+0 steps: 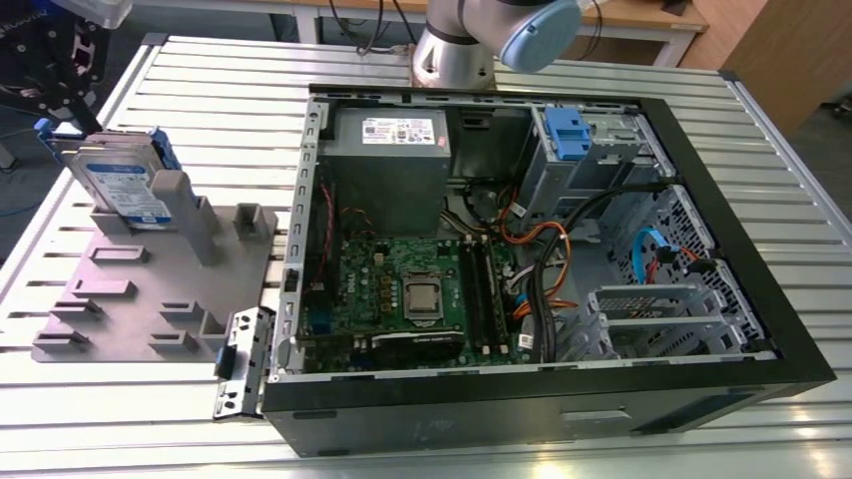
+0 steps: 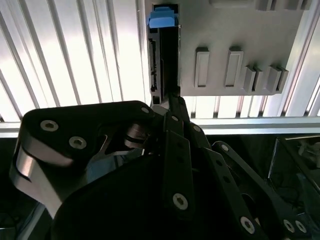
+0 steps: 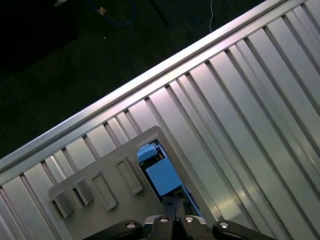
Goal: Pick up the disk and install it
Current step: 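Pick up the disk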
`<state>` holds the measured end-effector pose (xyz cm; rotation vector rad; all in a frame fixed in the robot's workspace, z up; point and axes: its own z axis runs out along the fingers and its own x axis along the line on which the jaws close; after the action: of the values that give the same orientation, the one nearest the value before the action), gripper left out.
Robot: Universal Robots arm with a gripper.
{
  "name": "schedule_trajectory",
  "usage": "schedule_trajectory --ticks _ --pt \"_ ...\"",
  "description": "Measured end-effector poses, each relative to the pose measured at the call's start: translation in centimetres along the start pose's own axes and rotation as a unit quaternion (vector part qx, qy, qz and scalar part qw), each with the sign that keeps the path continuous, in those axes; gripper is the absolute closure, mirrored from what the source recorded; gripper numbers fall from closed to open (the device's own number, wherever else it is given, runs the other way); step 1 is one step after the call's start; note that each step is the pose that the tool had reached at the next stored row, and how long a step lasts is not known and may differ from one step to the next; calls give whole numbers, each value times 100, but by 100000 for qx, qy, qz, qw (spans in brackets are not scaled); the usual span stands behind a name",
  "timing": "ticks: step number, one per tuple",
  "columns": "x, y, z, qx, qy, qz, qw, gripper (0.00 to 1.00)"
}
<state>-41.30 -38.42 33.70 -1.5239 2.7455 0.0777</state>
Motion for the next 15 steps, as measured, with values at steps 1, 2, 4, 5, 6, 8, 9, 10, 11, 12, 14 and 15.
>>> schedule_trajectory --ticks 1,2,4,5,6,8,9,10,11,12,14,15 --pt "0 0 0 -14 26 -594 99998 89" --pt "0 0 0 -29 53 -1223 99993 89" --pt "0 0 1 -61 109 -2597 99966 89" --pt "0 0 1 -82 141 -3307 99945 89" --pt "0 0 0 -102 177 -4053 99918 89" --pt "0 0 1 -137 239 -5578 99844 89" --pt "0 0 2 -157 275 -6441 99792 89" --pt "0 0 2 -176 309 -7222 99738 89" --pt "0 -1 2 -196 346 -8044 99675 89" --pt "0 0 2 -219 376 -8839 99608 89" --pt "0 0 3 -262 421 -10325 99464 89" --pt "0 0 4 -284 449 -11084 99382 89"
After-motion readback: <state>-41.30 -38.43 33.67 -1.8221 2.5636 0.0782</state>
